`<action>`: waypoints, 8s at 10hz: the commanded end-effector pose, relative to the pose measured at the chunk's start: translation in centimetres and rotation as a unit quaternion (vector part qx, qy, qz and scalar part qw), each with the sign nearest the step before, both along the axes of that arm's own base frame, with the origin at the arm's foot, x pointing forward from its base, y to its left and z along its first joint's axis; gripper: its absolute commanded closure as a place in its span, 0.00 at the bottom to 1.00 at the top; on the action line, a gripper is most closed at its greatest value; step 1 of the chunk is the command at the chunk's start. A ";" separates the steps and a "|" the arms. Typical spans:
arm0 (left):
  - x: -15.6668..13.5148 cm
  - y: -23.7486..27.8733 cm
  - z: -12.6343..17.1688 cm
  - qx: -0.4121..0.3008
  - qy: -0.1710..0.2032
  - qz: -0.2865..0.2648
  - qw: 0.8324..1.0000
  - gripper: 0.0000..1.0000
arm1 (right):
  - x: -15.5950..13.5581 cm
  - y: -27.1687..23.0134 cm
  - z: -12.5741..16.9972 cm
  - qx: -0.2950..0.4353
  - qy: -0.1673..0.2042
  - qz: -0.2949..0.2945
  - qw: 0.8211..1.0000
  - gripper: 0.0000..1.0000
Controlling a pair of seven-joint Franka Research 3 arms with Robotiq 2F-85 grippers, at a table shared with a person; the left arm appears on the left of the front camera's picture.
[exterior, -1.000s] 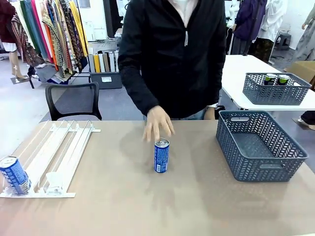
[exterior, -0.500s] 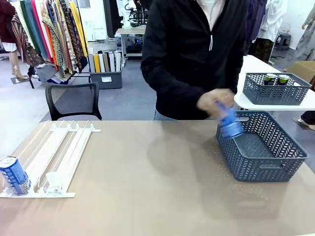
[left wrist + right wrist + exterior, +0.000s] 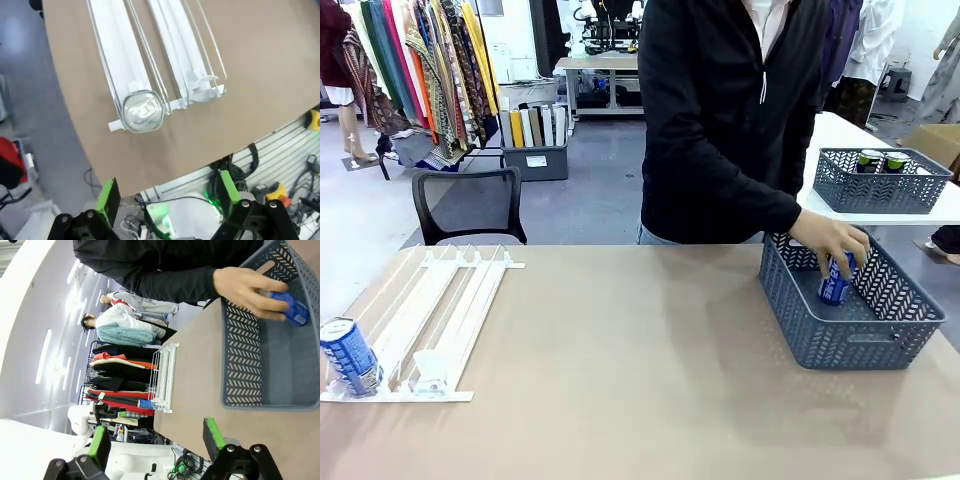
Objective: Retrieve and store the cans from the dispenser.
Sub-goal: Pick up one can from the Automatic Can Dispenser and place it in the middle of the table.
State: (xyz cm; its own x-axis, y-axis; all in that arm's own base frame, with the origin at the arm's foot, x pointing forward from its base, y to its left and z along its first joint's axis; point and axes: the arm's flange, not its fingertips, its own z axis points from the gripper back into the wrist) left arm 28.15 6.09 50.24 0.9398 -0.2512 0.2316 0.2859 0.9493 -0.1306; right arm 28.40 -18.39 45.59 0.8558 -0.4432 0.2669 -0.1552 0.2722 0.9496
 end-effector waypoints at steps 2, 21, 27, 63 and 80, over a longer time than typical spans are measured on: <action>-1.0 1.1 0.7 -0.011 -0.011 0.000 1.000 0.00 | 0.3 0.0 0.4 0.010 -0.012 -0.003 1.000 0.00; 6.0 -1.3 -12.0 0.031 0.071 -0.014 0.997 0.00 | 0.3 0.0 0.4 0.010 -0.012 -0.003 1.000 0.00; 6.1 -1.1 -11.7 0.044 0.065 -0.012 0.997 1.00 | 0.3 0.0 0.4 0.010 -0.012 -0.003 1.000 0.00; 11.6 -50.8 -3.6 0.018 0.045 -0.039 0.998 1.00 | 0.3 0.0 0.4 0.010 -0.012 -0.003 1.000 0.00; 15.1 -45.4 -5.9 -0.024 0.000 0.025 0.999 0.00 | 0.3 0.0 0.4 0.010 -0.012 -0.003 1.000 0.00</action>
